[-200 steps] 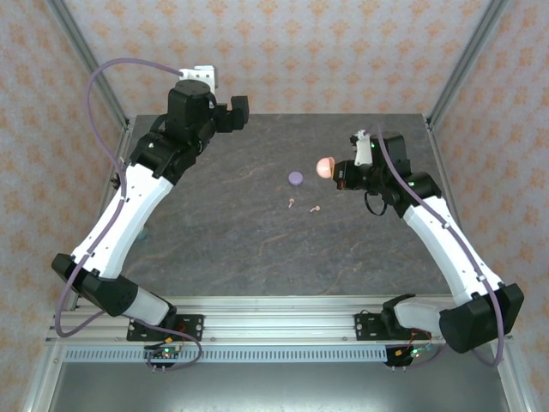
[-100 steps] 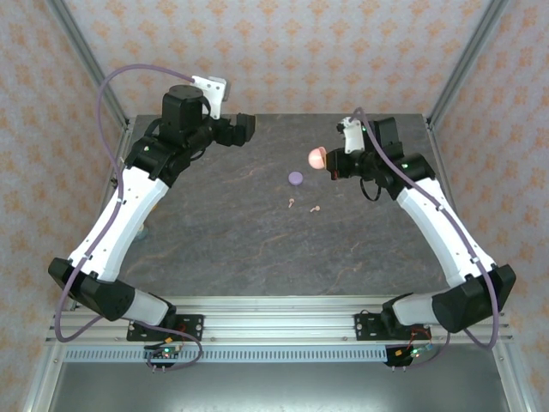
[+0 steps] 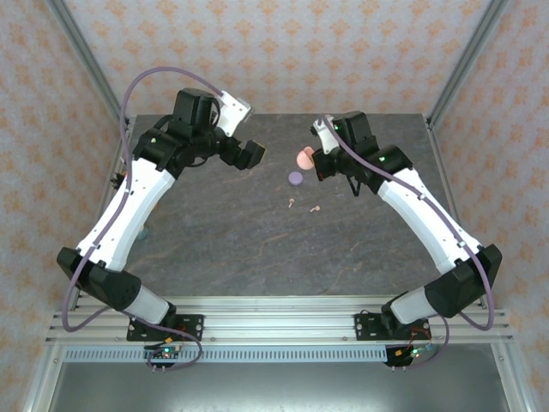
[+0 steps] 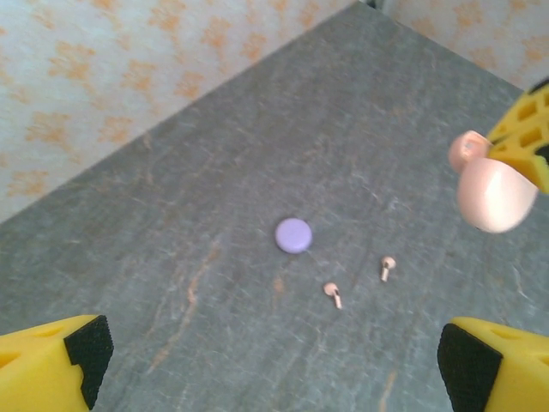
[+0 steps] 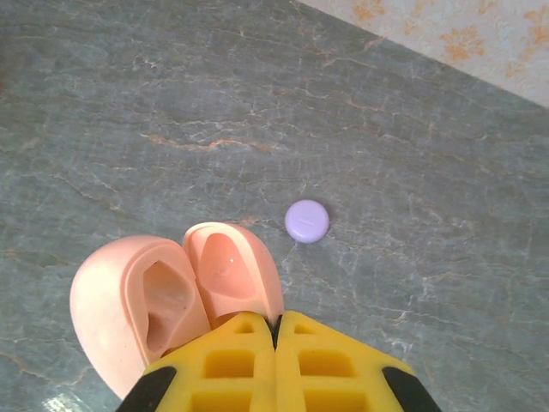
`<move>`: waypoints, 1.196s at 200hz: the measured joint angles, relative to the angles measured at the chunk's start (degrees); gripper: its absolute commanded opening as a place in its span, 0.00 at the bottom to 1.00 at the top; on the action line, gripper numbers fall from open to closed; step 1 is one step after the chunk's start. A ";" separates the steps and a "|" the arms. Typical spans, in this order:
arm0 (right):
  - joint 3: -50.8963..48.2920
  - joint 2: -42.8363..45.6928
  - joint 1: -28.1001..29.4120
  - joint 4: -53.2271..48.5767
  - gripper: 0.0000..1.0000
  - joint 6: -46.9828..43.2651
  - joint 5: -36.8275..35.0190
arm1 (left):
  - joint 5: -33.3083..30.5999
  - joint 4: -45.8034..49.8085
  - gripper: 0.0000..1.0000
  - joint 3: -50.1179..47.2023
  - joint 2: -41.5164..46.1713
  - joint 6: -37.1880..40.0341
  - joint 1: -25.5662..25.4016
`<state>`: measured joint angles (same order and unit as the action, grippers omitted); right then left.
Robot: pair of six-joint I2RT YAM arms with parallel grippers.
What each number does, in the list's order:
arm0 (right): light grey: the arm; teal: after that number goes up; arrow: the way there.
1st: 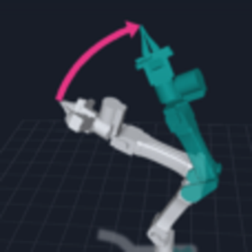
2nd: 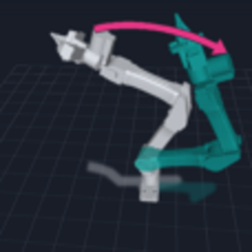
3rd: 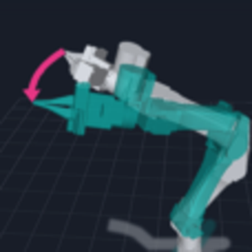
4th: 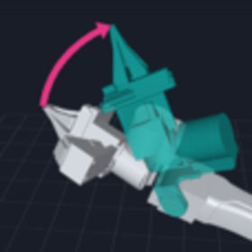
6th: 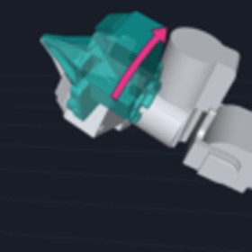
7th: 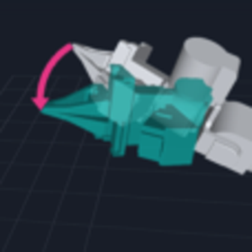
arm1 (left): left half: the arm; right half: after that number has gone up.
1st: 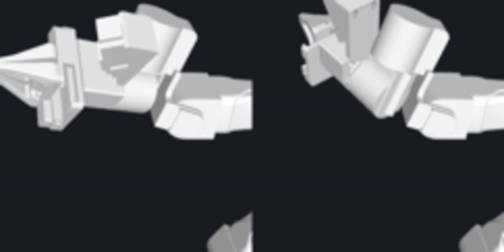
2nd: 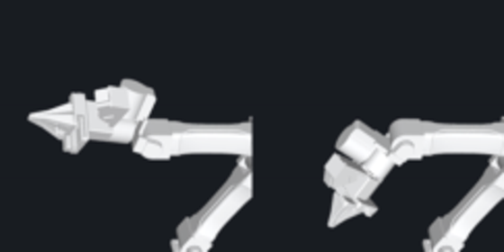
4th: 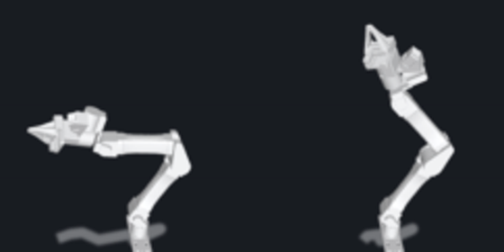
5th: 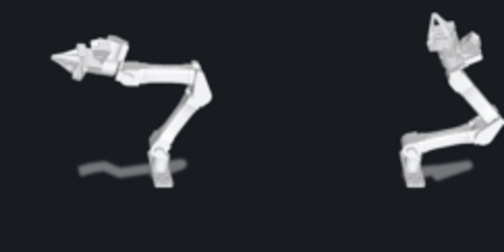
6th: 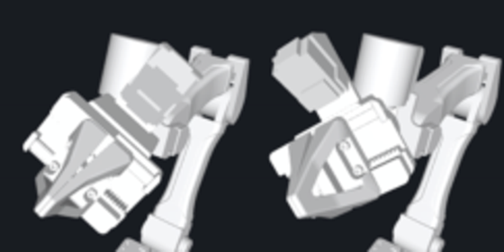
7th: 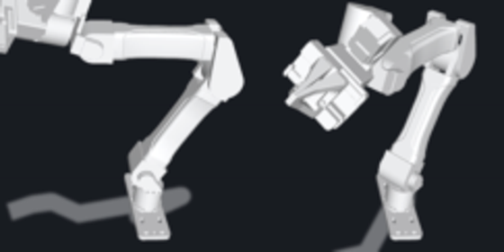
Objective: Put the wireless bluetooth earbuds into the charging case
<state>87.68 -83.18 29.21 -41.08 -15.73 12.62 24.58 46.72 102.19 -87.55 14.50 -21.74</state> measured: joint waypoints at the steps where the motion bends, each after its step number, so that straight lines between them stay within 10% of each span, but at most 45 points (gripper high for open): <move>1: 0.00 0.02 0.07 0.11 0.00 -0.09 -0.22 | 0.11 0.07 1.00 0.09 -0.07 0.04 -0.02; 127: -14.84 6.38 11.80 22.27 0.00 -15.45 -21.88 | 13.84 10.80 1.00 2.49 -4.50 6.84 -2.29; 239: -14.16 10.05 11.91 20.72 0.00 -14.73 -14.93 | 23.15 18.36 0.95 7.52 -9.55 11.21 -3.08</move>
<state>73.52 -73.12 41.12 -20.36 -30.46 -2.31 47.72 65.08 109.71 -97.10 25.71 -24.82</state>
